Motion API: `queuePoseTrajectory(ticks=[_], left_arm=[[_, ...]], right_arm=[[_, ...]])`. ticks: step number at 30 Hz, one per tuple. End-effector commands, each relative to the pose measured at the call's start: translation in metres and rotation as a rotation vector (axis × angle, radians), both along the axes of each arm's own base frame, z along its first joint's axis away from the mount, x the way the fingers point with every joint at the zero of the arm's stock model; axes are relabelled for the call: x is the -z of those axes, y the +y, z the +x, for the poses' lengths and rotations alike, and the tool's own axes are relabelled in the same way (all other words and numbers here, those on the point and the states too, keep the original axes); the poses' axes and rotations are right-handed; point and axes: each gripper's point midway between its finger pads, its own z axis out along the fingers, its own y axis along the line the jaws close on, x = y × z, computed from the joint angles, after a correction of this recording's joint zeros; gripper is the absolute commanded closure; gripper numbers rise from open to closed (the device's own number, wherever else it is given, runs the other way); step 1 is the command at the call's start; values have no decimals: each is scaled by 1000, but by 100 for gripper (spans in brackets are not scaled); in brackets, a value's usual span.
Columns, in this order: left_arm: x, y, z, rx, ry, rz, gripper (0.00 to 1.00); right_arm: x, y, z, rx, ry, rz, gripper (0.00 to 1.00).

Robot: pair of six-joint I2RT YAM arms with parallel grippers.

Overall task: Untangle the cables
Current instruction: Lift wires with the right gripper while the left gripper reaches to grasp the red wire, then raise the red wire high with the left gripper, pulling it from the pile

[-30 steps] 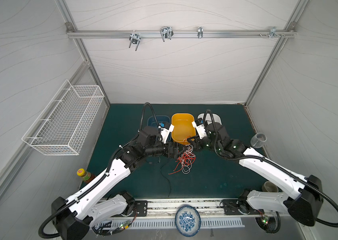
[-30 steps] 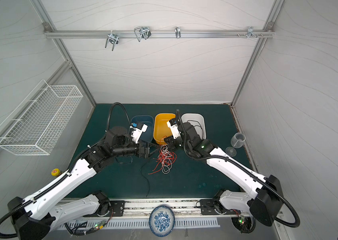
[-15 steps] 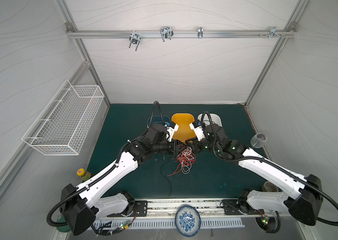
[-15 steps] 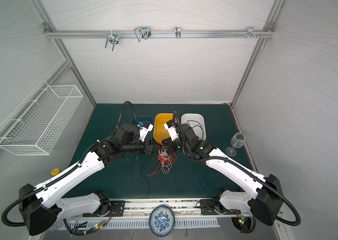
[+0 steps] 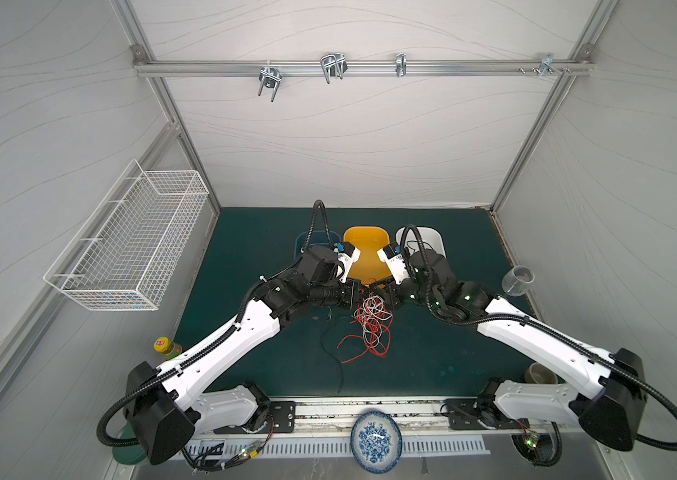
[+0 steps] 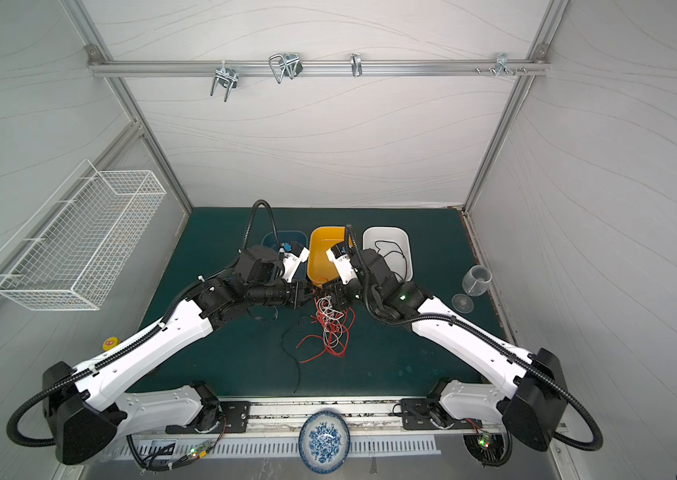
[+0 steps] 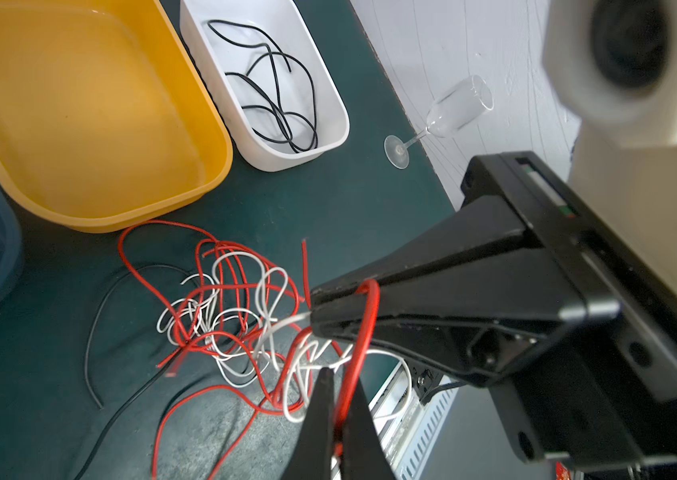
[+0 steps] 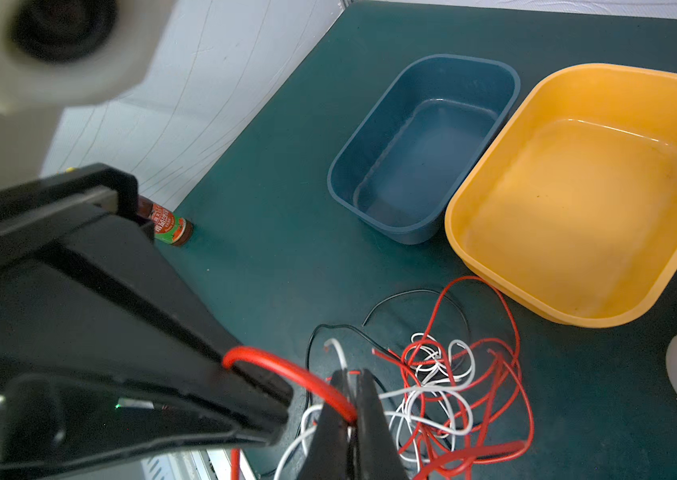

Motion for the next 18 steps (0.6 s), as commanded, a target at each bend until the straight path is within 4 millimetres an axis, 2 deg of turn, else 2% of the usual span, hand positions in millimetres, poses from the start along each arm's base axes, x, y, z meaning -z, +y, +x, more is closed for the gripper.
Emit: queuePoseTrajectory(ticks=[1,3,5,10,14,18], left_arm=[[-35,7,8,-43,-105,-12,100],[-42,13,10,-71,-131,-9,100],[-49,19,10,-96,-155,-6,100],[-64,28,11,-118,-192,-1,100],[-75,32,13,-130,-207,-8,100],[-88,33,13,-133,-220,-23,100]], right_arm=[[14,-9,-5,4,1,-37,99],[22,-13,-5,13,16,-48,96],[29,-17,-5,27,33,-53,89],[38,-26,-4,50,65,-22,81],[46,-34,-1,75,88,-10,63],[44,-36,-5,57,100,47,53]])
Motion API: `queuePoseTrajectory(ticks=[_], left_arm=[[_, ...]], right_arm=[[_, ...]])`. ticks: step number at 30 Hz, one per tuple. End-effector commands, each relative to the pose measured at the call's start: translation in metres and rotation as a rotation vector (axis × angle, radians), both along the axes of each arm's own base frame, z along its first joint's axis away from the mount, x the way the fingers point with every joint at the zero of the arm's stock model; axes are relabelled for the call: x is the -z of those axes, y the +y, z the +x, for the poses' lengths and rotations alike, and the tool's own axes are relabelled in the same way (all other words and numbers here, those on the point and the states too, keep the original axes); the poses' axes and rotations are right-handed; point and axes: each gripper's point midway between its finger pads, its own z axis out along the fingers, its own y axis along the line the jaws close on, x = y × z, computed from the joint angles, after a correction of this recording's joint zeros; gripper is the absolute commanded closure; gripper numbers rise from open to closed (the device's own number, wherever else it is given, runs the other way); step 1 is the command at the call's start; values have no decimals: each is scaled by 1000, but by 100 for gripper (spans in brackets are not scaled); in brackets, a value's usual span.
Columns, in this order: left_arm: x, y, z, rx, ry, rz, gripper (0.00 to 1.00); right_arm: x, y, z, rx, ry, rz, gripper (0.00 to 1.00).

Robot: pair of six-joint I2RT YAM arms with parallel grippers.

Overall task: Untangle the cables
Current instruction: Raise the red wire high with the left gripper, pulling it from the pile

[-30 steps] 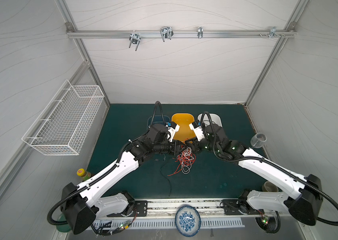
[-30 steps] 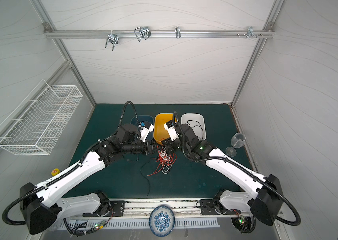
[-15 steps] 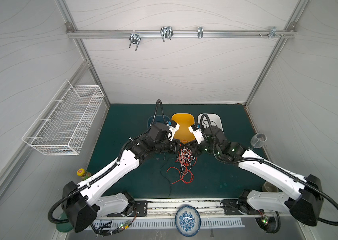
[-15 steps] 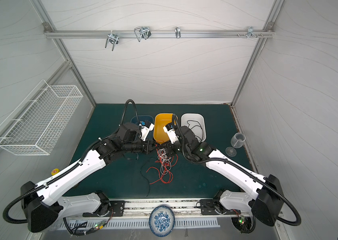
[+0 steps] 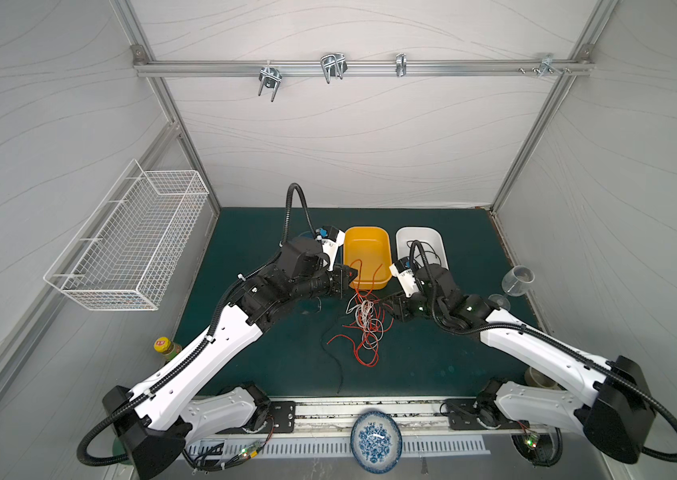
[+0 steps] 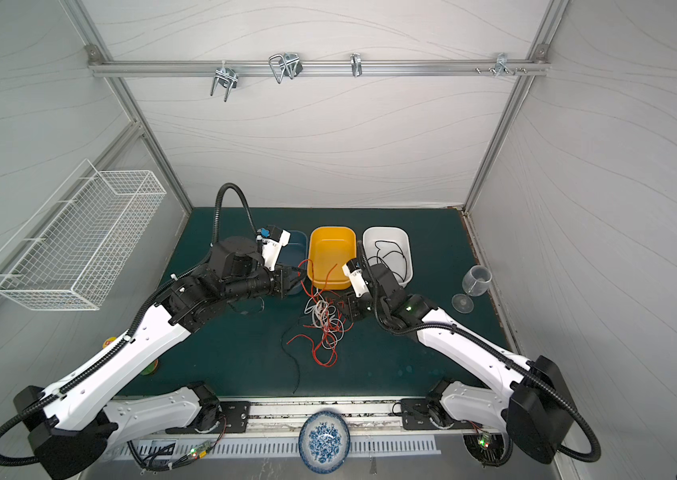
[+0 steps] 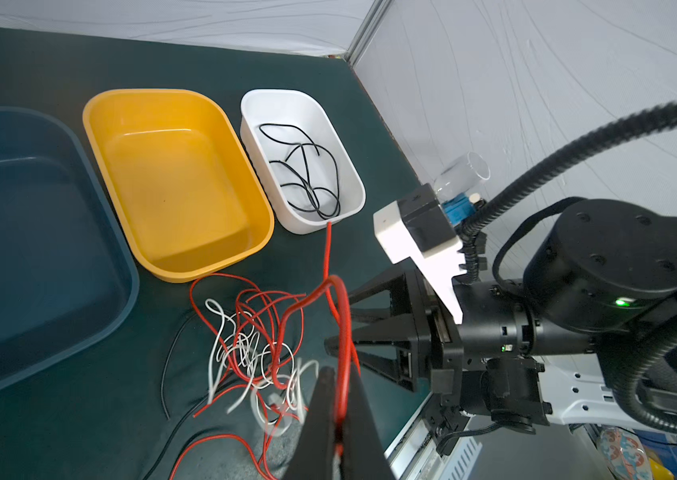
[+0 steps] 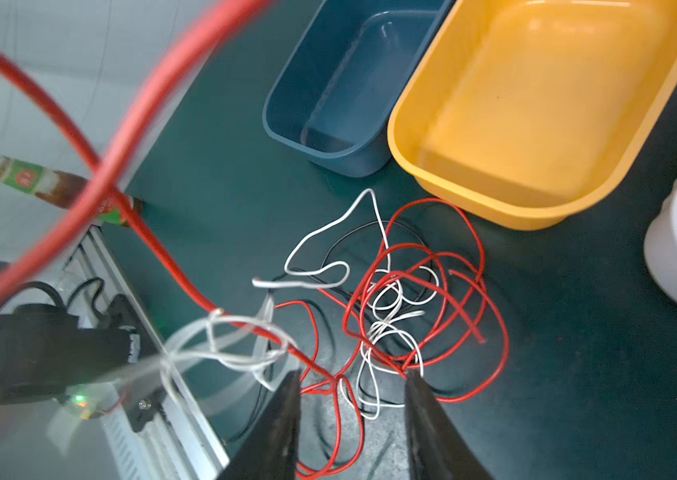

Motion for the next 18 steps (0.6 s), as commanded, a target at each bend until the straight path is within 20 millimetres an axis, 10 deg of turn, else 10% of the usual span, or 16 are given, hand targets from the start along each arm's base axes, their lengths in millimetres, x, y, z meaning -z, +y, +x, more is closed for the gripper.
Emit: queuePoseTrajectory(ticks=[1,12,18], left_arm=[[-28,6,3,-20,-57,-18,100],[-64,30,19,-130,-109,-47,100],[-120,24,13,-93,-167,-167,100]], right_arm=[[-22,6,-8,-48,-27,116,51],[-21,5,-13,-57,-76,165,45],[-5,11,-19,-70,-40,187,44]])
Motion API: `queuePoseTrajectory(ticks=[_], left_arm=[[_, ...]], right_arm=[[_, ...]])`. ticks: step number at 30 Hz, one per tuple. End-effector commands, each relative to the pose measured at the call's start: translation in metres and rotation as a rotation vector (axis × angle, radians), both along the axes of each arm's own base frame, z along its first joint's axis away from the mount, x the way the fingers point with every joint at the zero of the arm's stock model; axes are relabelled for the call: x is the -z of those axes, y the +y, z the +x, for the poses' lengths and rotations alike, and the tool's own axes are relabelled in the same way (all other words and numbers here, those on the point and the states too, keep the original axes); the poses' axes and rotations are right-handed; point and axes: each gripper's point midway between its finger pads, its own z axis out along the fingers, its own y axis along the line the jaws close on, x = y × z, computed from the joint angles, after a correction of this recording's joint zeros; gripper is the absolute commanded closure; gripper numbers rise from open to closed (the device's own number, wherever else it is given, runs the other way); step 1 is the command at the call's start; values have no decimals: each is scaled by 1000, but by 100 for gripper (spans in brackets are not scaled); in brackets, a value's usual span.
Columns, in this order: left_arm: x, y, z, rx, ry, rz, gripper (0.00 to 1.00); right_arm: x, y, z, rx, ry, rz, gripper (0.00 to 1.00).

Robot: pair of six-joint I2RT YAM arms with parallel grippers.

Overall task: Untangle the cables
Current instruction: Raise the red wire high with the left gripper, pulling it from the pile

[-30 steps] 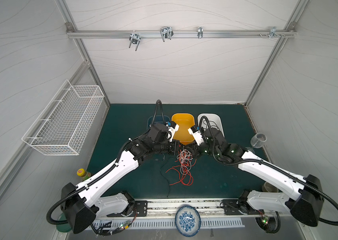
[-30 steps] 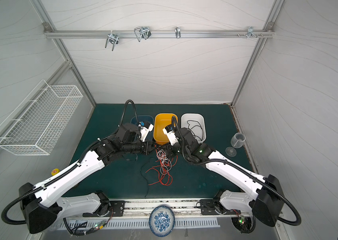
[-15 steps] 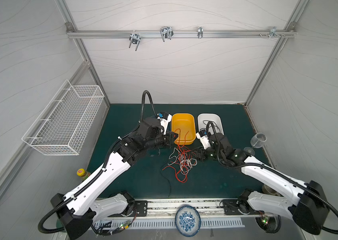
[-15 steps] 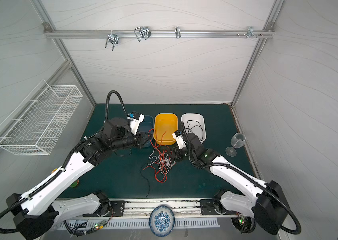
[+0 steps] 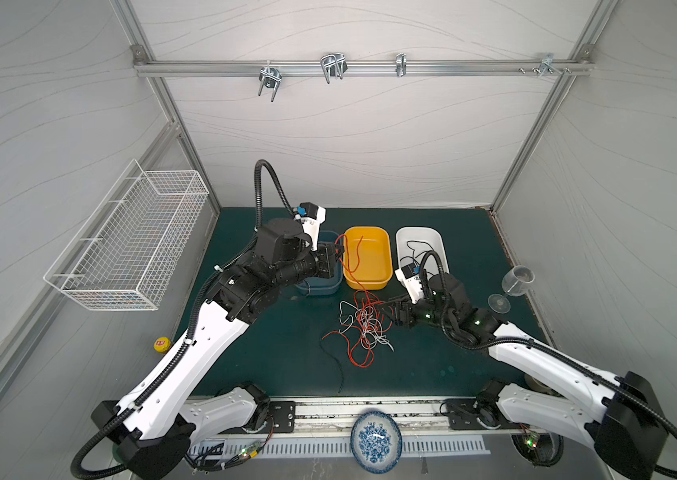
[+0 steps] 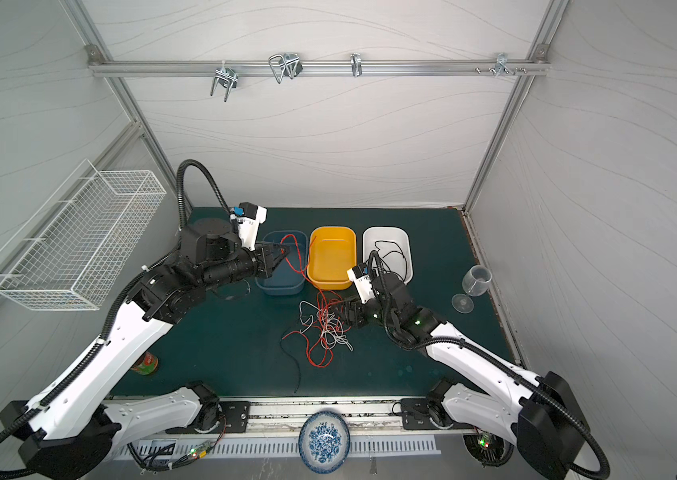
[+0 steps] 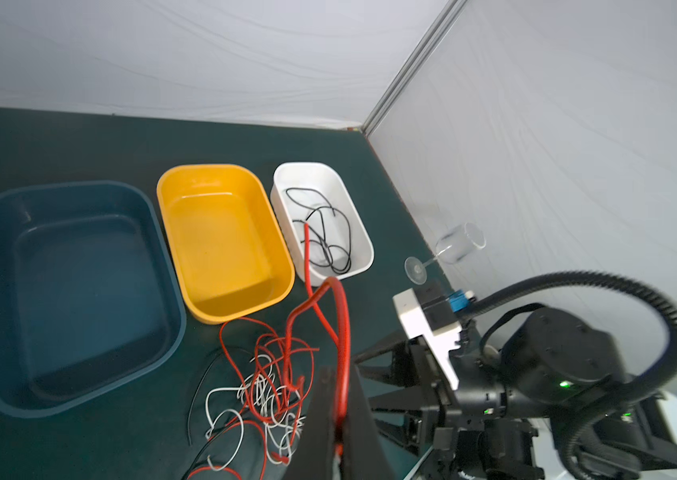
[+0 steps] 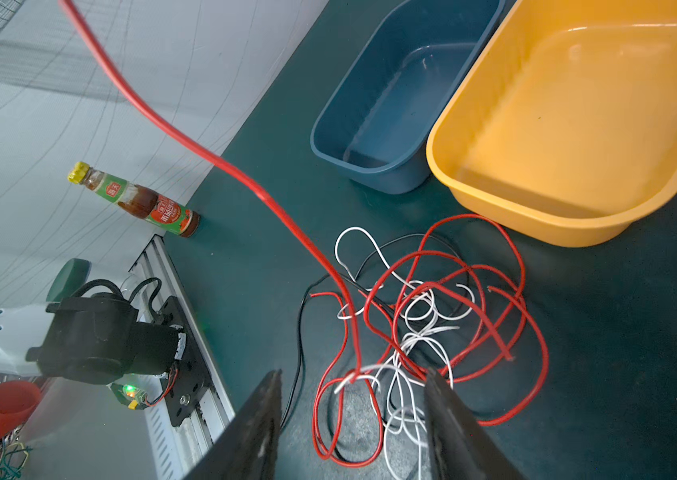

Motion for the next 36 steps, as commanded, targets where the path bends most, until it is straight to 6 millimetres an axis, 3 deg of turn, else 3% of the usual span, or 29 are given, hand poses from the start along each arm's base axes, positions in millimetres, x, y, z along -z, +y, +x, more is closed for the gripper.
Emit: queuePoseTrajectory(ticks=[1,14,17,20,27,31,32,36], left_arm=[[-57,-5,-6,34,-92,-109,100],[-174,16,-42,57,-286,-243,100],[-186,22,-46,51,-324,-220,100],[-182,29,-41,13,-358,-150,100],[-151,33,-6,-80,-367,-9,100],[-148,35,8,-109,-399,19,100],[-136,33,16,-114,-385,50,100],[-123,35,32,-146,-381,101,100]], right_arm=[[-1,8,-4,-23,-3,45,44],[26,11,-12,-31,21,30,43],[27,12,-13,-29,22,26,43],[22,8,-13,-19,6,24,43],[-3,-7,-13,22,-55,4,43],[-9,-17,-14,51,-65,-20,43],[-11,-20,-15,57,-67,-23,43],[-15,-28,-21,61,-73,-30,43]])
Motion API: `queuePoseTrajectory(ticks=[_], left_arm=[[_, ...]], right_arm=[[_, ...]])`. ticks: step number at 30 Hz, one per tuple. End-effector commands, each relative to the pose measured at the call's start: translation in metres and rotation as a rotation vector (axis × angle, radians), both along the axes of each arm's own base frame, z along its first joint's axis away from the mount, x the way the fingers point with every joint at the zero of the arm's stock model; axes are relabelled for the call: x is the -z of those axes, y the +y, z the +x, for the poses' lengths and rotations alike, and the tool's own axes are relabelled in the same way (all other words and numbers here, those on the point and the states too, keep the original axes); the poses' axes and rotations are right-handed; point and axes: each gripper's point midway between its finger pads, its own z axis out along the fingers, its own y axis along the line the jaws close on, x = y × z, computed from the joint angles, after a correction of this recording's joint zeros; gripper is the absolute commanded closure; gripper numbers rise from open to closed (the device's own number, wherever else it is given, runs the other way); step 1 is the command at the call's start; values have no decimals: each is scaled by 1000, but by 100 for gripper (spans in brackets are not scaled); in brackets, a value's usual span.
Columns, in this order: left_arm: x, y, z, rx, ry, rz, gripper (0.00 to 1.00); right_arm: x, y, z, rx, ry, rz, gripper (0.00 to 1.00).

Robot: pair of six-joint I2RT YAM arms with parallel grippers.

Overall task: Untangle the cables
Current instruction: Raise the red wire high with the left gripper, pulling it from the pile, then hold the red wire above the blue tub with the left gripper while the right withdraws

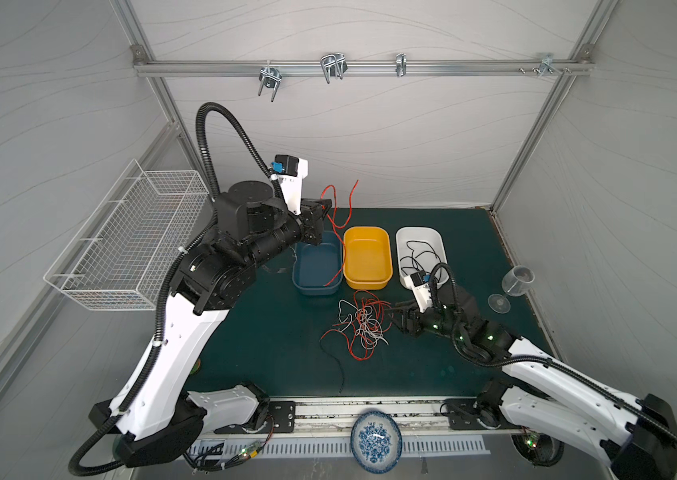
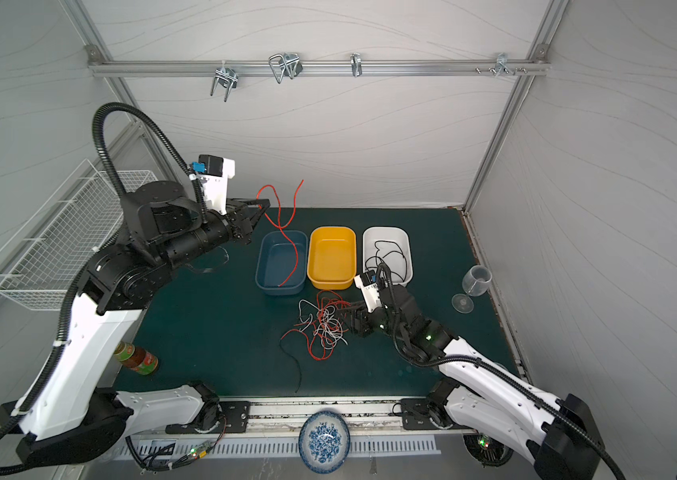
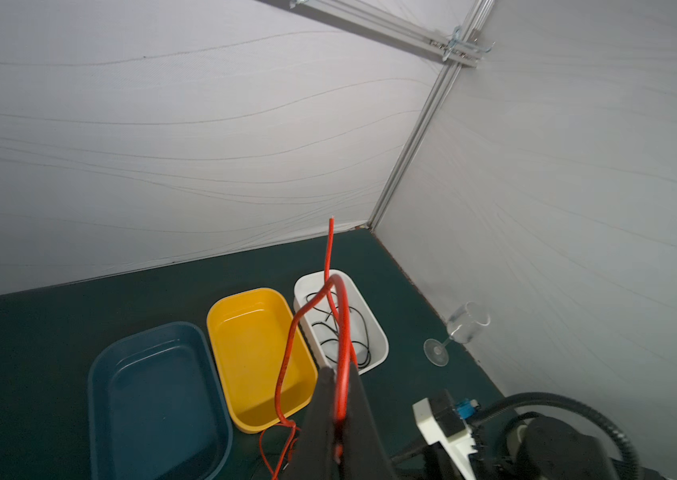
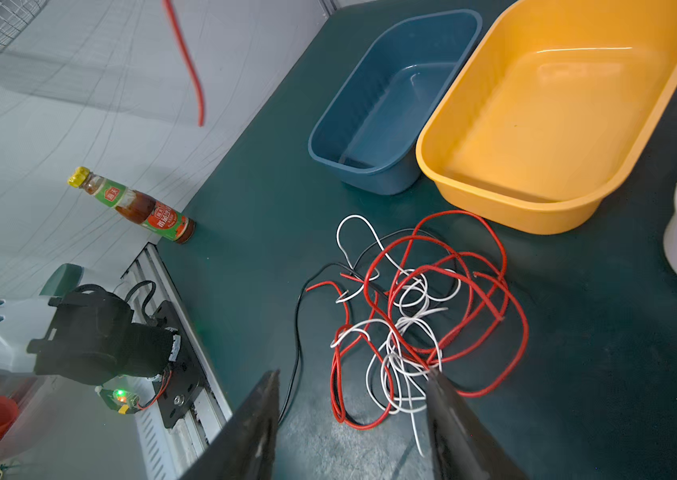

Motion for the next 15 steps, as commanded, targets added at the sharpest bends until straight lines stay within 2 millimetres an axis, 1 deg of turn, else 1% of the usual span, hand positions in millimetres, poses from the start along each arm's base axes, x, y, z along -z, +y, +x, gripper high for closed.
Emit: queuePoseTrajectory(ticks=[1,5,9,12,15], left_arm=[[-15,7,13,-46,-92,6,100],[-10,8,19,-51,-106,-13,100],[1,10,27,-63,-88,-2,100],[3,10,30,-65,-85,-7,100],[8,6,33,-50,-64,-17,100]], right_arm=[[-4,-10,-5,7,-15,-36,43],[-7,-17,-10,8,-32,-47,43],[-5,-22,-14,6,-36,-62,43],[-6,-25,-14,15,-37,-62,43],[-6,-28,-12,38,-39,-71,43]])
